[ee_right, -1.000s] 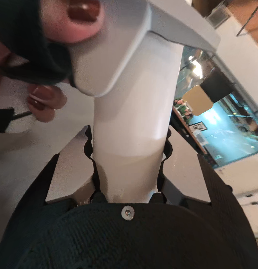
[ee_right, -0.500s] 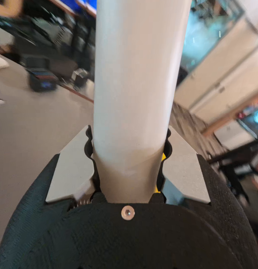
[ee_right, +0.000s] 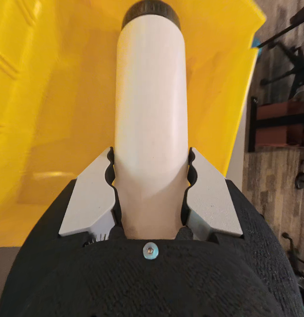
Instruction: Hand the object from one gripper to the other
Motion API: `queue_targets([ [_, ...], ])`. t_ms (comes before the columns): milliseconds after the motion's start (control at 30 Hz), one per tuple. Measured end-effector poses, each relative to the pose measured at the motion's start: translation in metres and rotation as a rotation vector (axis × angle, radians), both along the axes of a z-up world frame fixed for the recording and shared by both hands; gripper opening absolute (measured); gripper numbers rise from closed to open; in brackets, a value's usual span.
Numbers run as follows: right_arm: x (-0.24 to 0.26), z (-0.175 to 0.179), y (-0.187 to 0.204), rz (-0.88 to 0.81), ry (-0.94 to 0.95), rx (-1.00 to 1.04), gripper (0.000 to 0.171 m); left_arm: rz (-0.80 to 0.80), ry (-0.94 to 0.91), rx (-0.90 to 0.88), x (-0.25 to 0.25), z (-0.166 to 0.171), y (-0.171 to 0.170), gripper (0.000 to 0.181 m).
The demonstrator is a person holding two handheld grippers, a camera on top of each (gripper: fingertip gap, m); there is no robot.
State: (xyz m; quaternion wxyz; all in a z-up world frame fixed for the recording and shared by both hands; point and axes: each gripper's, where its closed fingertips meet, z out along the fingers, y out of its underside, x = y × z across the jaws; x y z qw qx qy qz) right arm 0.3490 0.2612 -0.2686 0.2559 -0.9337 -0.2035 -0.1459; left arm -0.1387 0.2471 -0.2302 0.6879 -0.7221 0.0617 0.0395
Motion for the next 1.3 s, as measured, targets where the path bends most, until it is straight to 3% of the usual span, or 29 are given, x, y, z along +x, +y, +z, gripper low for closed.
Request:
queue_targets([
  [200, 0.004, -0.022, -0.004, -0.003, 0.001, -0.083, 0.086, -0.004, -0.014, 0.001, -0.001, 0.0, 0.0, 0.123],
  [300, 0.009, 0.015, 0.0, -0.042, -0.065, 0.064, 0.096, -0.004, -0.013, 0.004, -0.001, 0.001, 0.0, 0.123],
  [367, -0.003, 0.063, 0.007, -0.025, -0.098, 0.277, 0.106, -0.006, -0.01, 0.002, 0.0, 0.0, 0.0, 0.123],
  [433, -0.046, 0.119, 0.013, 0.086, -0.074, 0.551, 0.109, -0.01, -0.006, 0.004, 0.001, 0.0, 0.0, 0.122],
  [500, -0.12, 0.165, 0.011, 0.285, 0.039, 0.831, 0.108, -0.015, -0.001, 0.008, 0.002, 0.001, -0.001, 0.121],
  [600, -0.232, 0.193, -0.007, 0.537, 0.305, 1.141, 0.106, -0.033, 0.001, 0.015, 0.006, 0.002, -0.003, 0.121],
  [667, -0.283, 0.182, -0.015, 0.63, 0.407, 1.305, 0.099, -0.041, -0.001, 0.02, 0.007, 0.002, -0.004, 0.12],
  [733, -0.314, 0.155, -0.013, 0.668, 0.388, 1.409, 0.09, -0.044, -0.002, 0.024, 0.008, 0.003, -0.005, 0.12],
  [833, -0.346, 0.103, -0.003, 0.697, 0.433, 1.314, 0.088, -0.047, -0.006, 0.028, 0.008, 0.003, -0.006, 0.119],
  [967, -0.365, 0.079, -0.007, 0.816, 0.449, 1.222, 0.088, -0.058, 0.003, 0.024, 0.011, 0.003, -0.005, 0.117],
  [1133, -0.357, 0.081, -0.005, 0.791, 0.55, 1.199, 0.087, -0.112, 0.169, 0.242, 0.04, 0.086, -0.046, 0.095],
  [1200, -0.356, 0.081, -0.004, 0.792, 0.572, 1.187, 0.087, -0.106, 0.096, 0.231, 0.034, 0.117, -0.069, 0.094],
  [1300, -0.36, 0.079, -0.006, 0.817, 0.581, 1.172, 0.086, -0.024, 0.0, 0.116, -0.017, 0.138, -0.102, 0.093],
])
